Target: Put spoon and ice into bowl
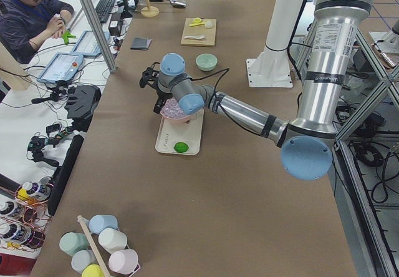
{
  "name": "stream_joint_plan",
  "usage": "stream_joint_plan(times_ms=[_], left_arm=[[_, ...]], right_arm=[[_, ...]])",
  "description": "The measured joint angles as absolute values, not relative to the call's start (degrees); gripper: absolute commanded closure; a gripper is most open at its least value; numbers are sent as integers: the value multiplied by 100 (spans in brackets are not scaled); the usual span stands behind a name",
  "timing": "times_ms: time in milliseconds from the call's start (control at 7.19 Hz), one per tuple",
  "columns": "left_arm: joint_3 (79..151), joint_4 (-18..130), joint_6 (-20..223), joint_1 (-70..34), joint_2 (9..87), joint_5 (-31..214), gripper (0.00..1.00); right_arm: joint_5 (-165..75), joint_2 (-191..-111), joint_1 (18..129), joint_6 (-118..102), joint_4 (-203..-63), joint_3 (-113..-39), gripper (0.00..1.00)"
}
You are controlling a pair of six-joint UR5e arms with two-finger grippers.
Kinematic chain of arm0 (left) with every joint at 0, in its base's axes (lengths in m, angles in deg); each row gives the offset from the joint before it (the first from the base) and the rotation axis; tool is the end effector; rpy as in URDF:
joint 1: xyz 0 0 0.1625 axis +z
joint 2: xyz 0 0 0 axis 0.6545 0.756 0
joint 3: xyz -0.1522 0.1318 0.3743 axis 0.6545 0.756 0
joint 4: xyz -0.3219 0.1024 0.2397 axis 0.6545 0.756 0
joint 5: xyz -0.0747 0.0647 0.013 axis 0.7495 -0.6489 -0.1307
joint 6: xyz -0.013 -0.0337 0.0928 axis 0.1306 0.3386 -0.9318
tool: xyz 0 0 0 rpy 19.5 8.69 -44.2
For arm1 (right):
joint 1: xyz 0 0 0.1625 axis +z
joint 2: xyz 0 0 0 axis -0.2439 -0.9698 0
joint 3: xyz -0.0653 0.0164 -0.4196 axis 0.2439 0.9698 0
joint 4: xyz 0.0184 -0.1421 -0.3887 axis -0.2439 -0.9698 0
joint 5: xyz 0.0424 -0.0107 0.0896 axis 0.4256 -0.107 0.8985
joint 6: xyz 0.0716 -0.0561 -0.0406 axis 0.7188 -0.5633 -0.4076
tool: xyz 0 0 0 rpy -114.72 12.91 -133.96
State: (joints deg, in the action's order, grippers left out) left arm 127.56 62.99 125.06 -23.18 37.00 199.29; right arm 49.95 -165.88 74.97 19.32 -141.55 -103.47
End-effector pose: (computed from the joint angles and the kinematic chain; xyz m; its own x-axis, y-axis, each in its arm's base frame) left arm 0.1764 -0.5233 0.3967 0.5233 0.3088 -0.7943 0.0966 0.9046 0.4153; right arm -0.1633 -0.4700 0.3624 0.7074 -0.0390 0.7058 -0.1607 0.9635 0.2142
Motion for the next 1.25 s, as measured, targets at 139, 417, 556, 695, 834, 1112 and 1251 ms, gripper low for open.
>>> stream_joint_plan(times_ms=[139, 417, 556, 695, 834, 1112, 1251], left_arm=[[12753, 6348, 12764, -1954, 3774, 19625, 2], [12726, 6382, 12942, -1315, 3922, 18995, 3], [12714, 6393, 12950, -1039, 3959, 18664, 13], [12699, 6393, 12933, -824, 3970, 18390, 21], [12681, 6387, 12906, -670, 3966, 18188, 22], [12609, 6383, 12878, -447, 3944, 17813, 24], [12589, 6382, 12871, -357, 3931, 17677, 27]], right_arm=[[4743, -16487, 7199, 2273, -14153, -10359, 0], [4289, -16339, 6643, 2848, -14151, -10399, 0], [4066, -16303, 6389, 3059, -14149, -10406, 0], [3874, -16296, 6178, 3194, -14150, -10398, 0], [3726, -16296, 5999, 3312, -14152, -10379, 0], [3354, -16300, 5598, 3653, -14153, -10352, 0], [3156, -16316, 5415, 3791, -14153, -10325, 0]])
